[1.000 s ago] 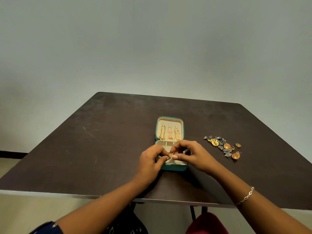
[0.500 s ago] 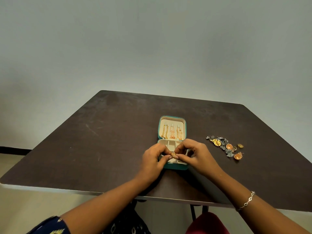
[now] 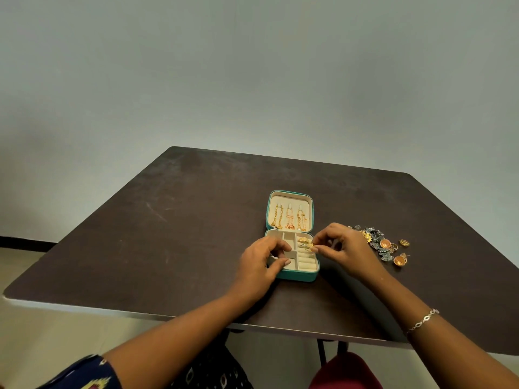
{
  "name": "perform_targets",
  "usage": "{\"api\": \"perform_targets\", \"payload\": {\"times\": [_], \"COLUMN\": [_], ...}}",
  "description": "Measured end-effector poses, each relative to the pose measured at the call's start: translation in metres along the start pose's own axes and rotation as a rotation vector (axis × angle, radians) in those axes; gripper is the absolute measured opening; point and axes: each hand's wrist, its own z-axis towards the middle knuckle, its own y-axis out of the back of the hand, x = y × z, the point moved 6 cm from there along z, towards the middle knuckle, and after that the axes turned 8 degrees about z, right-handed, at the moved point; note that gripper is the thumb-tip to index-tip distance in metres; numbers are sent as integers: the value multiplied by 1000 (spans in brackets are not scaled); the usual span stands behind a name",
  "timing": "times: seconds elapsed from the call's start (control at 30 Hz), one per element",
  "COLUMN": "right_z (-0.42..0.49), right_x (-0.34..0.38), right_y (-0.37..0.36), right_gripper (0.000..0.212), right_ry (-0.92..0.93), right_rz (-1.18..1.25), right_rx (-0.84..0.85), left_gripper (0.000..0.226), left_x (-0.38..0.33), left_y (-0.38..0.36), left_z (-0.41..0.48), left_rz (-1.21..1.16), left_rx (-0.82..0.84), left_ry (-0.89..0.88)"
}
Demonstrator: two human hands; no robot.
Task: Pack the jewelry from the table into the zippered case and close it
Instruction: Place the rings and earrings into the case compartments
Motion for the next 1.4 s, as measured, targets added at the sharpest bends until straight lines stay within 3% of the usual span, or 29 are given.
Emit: {"api": "perform_targets", "payload": {"times": [0.37,0.77,1.07,1.2,1.33,1.4], "right_z": [3,-2,-16,-30,-38,-38], "right_x": [-4,-3,-17,-51,-97,-120], "right_y": [-12,-10,19,58,104,121], "right_gripper": [10,20,11,11,10,11], "right_ry": [-24,94,100,29,-227,-344], "right_rz": [-54,-116,-100,-117,-93,-143], "right_rx": [41,17,-40,-203,-473,-501], "left_gripper": [14,14,15,14,14,16], "left_x": [0,-2,2,2,3,3], "left_y": [-1,0,0,-1,0,0], "left_z": [0,0,-1,0,0,-1], "left_rz": [2,12,0,2,0,-2], "left_rx": [12,19,-2,-6,-17,-16], "left_ry": [6,0,-7,-1,-15,-16]}}
